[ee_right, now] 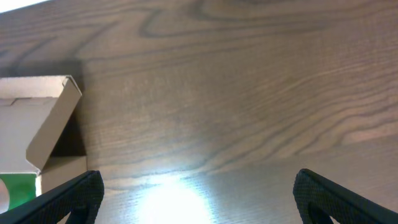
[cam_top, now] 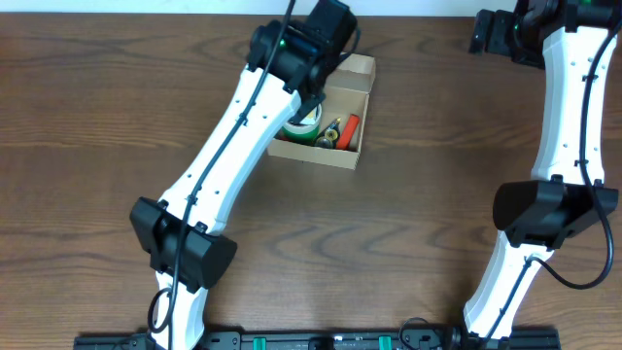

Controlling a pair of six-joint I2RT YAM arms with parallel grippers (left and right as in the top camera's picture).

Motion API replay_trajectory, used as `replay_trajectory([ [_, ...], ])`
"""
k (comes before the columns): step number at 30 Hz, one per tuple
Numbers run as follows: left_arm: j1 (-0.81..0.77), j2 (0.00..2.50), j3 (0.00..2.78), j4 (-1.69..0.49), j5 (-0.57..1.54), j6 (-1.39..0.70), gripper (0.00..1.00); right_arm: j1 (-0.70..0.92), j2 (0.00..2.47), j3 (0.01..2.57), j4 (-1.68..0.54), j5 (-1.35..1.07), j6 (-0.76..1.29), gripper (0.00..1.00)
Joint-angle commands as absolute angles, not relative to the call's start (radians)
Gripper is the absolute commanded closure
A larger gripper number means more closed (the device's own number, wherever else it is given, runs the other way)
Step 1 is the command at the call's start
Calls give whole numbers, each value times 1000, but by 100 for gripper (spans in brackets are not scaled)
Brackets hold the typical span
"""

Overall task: Pack container
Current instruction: 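Withdraw the left gripper up out of the box, then move both grippers to the raised lid flap at the box's back edge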

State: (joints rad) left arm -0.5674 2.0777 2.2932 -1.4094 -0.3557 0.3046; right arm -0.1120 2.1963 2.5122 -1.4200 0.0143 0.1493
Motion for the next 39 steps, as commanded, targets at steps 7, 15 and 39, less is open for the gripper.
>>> replay_trajectory([
  [7,-308,2075,2303,-1504,-193,-79,53,-110,2185,2523,-1396,4,165,1],
  [15,-46,2077,2300,-1501,139,-56,48,-109,2185,2523,-1381,-132,163,23],
  [39,-48,2449,2297,-1551,439,102,76,13,2408,2519,-1520,-145,263,93],
])
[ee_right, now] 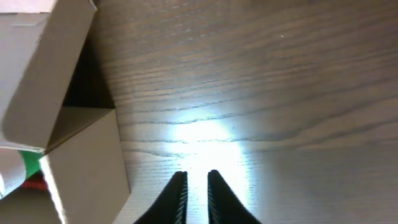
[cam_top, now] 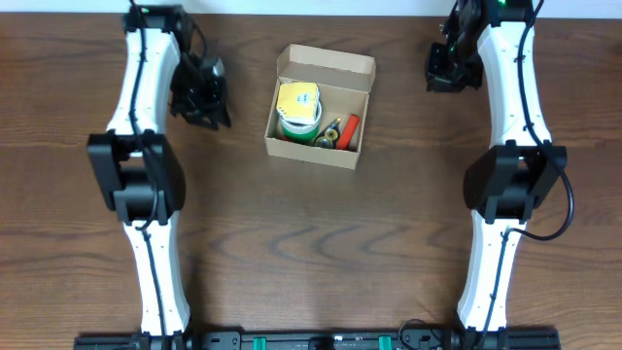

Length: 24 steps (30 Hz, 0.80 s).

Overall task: Pack container
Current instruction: 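Move both grippers to the raised lid flap at the box's back edge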

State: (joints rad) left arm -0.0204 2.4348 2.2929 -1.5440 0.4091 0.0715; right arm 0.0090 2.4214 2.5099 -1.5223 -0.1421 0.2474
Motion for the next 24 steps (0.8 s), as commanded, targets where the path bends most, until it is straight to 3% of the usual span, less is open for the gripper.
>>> replay_trajectory([
  [1,-59,2455,2297,-1547,438,101,76,13,2408,2519,-1520,-142,274,97],
  [15,-236,2466,2296,-1510,437,20,76,13,2408,2519,-1513,-138,292,99],
  [24,-186,2465,2297,-1490,341,-23,74,15,2409,2518,-1518,-120,272,99],
])
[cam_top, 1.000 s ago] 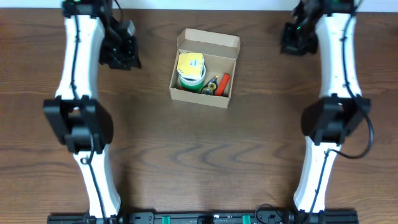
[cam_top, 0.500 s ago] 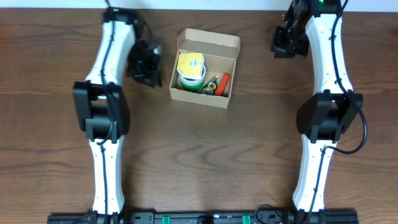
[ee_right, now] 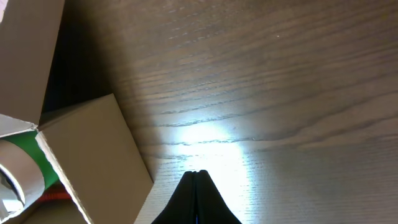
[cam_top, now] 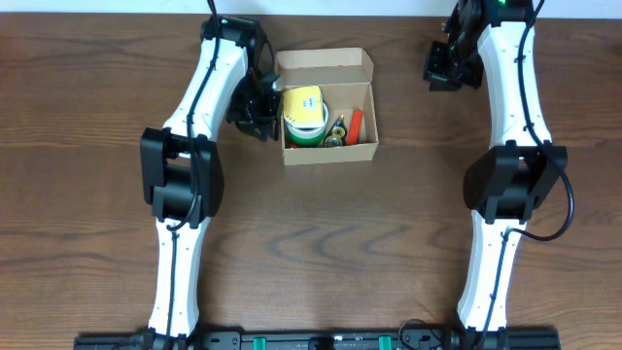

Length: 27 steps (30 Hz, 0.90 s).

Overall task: Pack container
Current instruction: 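Move both grippers to the raised lid flap at the box's back edge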

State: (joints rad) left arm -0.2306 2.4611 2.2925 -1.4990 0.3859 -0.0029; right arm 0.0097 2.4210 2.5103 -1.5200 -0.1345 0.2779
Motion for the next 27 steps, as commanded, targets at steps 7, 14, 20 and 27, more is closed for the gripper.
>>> replay_trajectory([
  [7,-79,2466,2297,-1385,520,-4,83,15,2471,2518,-1461,-241,274,99],
  [14,-32,2466,2297,-1337,723,20,93,1,2619,2518,-1354,-635,302,99],
  [20,-26,2466,2297,-1281,828,-1,92,-3,2725,2518,-1248,-923,345,99],
  [27,11,2498,2296,-1221,970,-36,93,-1,2767,2518,-1193,-981,348,99],
])
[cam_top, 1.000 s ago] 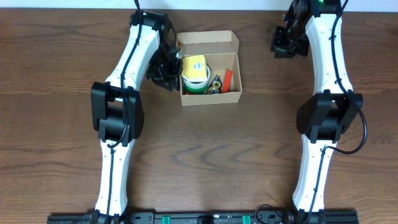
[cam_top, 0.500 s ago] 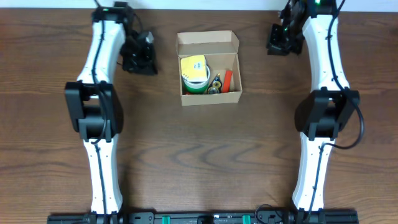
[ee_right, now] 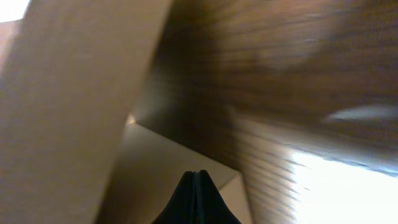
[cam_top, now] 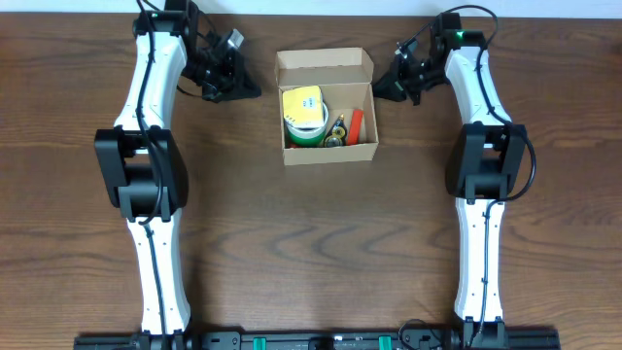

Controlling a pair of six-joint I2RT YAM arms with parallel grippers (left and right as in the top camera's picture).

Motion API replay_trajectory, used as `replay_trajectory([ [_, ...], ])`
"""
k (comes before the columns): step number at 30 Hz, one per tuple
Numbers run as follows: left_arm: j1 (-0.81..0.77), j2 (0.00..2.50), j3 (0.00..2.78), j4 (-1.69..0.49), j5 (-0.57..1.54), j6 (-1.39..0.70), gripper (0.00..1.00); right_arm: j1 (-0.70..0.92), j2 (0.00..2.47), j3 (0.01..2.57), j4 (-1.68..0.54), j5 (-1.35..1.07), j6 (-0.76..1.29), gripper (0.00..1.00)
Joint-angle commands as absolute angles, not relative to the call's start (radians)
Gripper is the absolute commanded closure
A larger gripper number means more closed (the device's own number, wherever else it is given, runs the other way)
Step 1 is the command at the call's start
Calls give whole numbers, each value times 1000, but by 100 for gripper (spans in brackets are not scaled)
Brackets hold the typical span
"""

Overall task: Pack container
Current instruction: 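Move both grippers to the raised lid flap at the box's back edge, then grip the lid flap with both grippers and fold it forward over the box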

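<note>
An open cardboard box [cam_top: 328, 154] sits at the table's far middle, its lid flap [cam_top: 326, 60] standing at the back. Inside are a yellow-topped green and white roll [cam_top: 302, 115], an orange-red piece [cam_top: 355, 122] and some small metal pieces [cam_top: 335, 131]. My right gripper [cam_top: 389, 86] is shut at the box's back right corner. In the blurred right wrist view its fingertips [ee_right: 199, 175] are closed together against the cardboard [ee_right: 74, 93]. My left gripper [cam_top: 238, 86] hovers left of the box, apart from it; its jaws cannot be made out.
Dark wood table [cam_top: 311, 243] all round the box. Both white arms reach in from the front edge along the left and right sides. Bright glare lies on the table [ee_right: 348, 168] in the right wrist view.
My left gripper was at the box's left wall and is now farther left and back, clear of it. My right gripper has come left to the box's back right corner. The box stays put.
At first my left arm lay over the skewed box and my right gripper stood open at the far right. Then the left was off to the left and the right nearly shut. Then the left touched the box's left wall, the box squared. Now the shut right meets it.
</note>
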State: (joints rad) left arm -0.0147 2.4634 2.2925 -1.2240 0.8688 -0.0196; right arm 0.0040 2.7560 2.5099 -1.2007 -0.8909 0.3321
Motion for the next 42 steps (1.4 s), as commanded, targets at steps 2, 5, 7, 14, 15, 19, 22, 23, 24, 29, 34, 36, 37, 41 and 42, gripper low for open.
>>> replay_trajectory([
  [2,23,2516,2297,-1219,994,-42,93,-1,2767,2518,-1180,-980,348,99],
  [5,32,2547,2297,-1214,1023,-53,93,-1,2767,2518,-1162,-980,357,99],
  [7,33,2572,2297,-1206,1064,-61,92,-1,2767,2518,-1153,-980,363,99],
  [14,31,2647,2297,-1117,1184,-123,93,-1,2767,2518,-1135,-979,370,99],
  [15,30,2650,2297,-1104,1184,-130,92,-1,2767,2518,-1136,-976,371,99],
  [19,25,2652,2297,-1009,1195,-206,91,-1,2767,2518,-1132,-963,375,99],
  [22,25,2656,2297,-927,1207,-282,90,-1,2767,2518,-1123,-954,382,99],
  [23,24,2658,2297,-901,1211,-304,90,-1,2767,2518,-1119,-954,382,99],
  [24,23,2659,2297,-878,1220,-318,89,-1,2767,2518,-1114,-954,382,99],
  [29,16,2662,2296,-802,1223,-392,88,-1,2767,2518,-1088,-950,393,99],
  [34,7,2663,2296,-781,1188,-431,88,-1,2767,2518,-1076,-942,408,99],
  [36,5,2665,2296,-781,1181,-433,88,-1,2767,2518,-1073,-942,408,99],
  [37,3,2668,2296,-781,1177,-436,88,-1,2767,2518,-1072,-942,408,99],
  [41,-4,2694,2296,-784,1185,-455,88,-1,2767,2518,-1073,-942,408,99],
  [42,-7,2703,2296,-782,1195,-457,88,-1,2767,2518,-1073,-942,408,99],
])
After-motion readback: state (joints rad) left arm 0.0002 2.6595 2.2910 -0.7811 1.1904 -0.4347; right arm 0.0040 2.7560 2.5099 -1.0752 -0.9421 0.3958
